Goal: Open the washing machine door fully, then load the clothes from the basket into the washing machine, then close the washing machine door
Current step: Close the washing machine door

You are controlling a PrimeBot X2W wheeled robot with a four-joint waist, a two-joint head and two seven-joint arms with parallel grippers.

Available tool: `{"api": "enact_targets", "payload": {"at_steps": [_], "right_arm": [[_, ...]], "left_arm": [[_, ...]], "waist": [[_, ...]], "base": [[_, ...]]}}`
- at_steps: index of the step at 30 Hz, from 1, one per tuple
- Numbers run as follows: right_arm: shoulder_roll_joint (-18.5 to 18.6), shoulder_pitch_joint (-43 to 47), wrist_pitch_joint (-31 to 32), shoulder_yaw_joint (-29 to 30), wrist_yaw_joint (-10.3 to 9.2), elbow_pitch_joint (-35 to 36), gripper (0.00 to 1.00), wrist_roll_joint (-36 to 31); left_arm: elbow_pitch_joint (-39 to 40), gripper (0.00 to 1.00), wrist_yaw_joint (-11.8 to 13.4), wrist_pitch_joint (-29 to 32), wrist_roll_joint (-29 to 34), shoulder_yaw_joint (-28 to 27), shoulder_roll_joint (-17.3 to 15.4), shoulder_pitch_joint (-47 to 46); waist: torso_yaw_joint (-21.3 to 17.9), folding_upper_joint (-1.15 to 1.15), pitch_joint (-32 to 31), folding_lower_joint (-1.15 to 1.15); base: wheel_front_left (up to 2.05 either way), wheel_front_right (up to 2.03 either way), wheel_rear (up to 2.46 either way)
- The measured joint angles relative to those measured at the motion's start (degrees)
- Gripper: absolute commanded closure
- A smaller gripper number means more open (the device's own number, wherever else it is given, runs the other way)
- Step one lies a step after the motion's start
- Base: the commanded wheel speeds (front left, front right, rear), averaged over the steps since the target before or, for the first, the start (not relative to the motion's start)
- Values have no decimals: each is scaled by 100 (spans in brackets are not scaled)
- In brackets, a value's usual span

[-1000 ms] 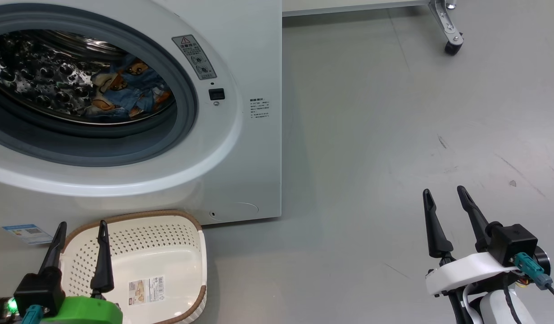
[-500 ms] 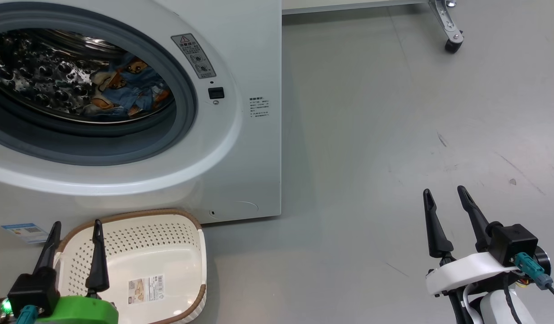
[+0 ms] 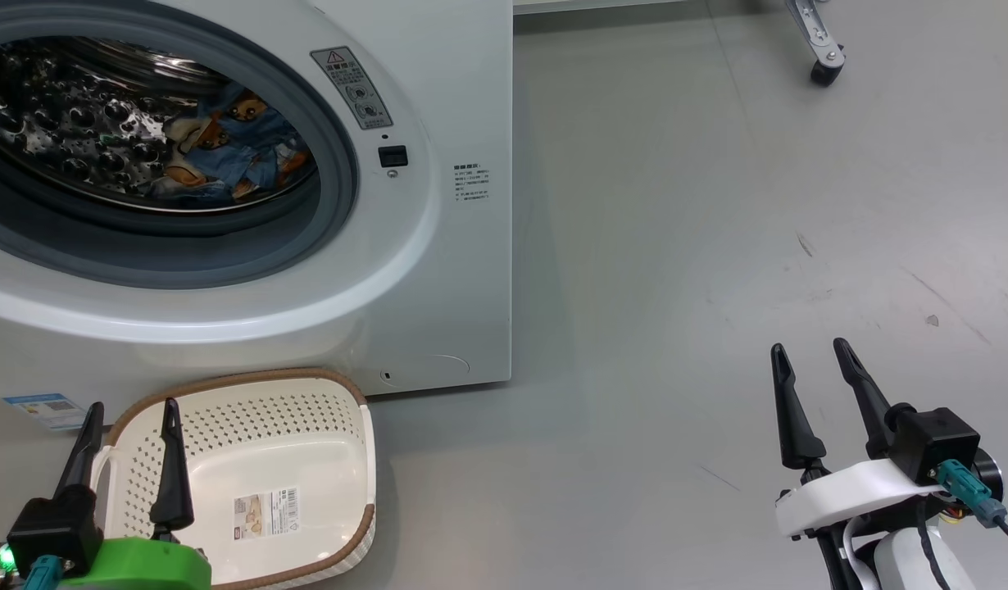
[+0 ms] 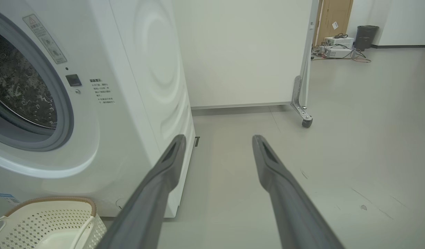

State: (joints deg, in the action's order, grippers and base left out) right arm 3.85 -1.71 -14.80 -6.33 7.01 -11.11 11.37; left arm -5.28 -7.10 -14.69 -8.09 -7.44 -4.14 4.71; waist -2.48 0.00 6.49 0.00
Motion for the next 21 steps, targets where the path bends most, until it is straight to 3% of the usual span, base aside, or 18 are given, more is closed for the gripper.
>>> {"api": "enact_targets", "payload": {"at_steps": [21], "right_arm": [[-1, -3, 0, 32, 0, 0, 0, 2]], "left_arm": [[52, 0, 0, 0, 7, -156, 20, -37]], "waist": [[27, 0, 87, 0]], "base": [[-104, 104, 0]]}}
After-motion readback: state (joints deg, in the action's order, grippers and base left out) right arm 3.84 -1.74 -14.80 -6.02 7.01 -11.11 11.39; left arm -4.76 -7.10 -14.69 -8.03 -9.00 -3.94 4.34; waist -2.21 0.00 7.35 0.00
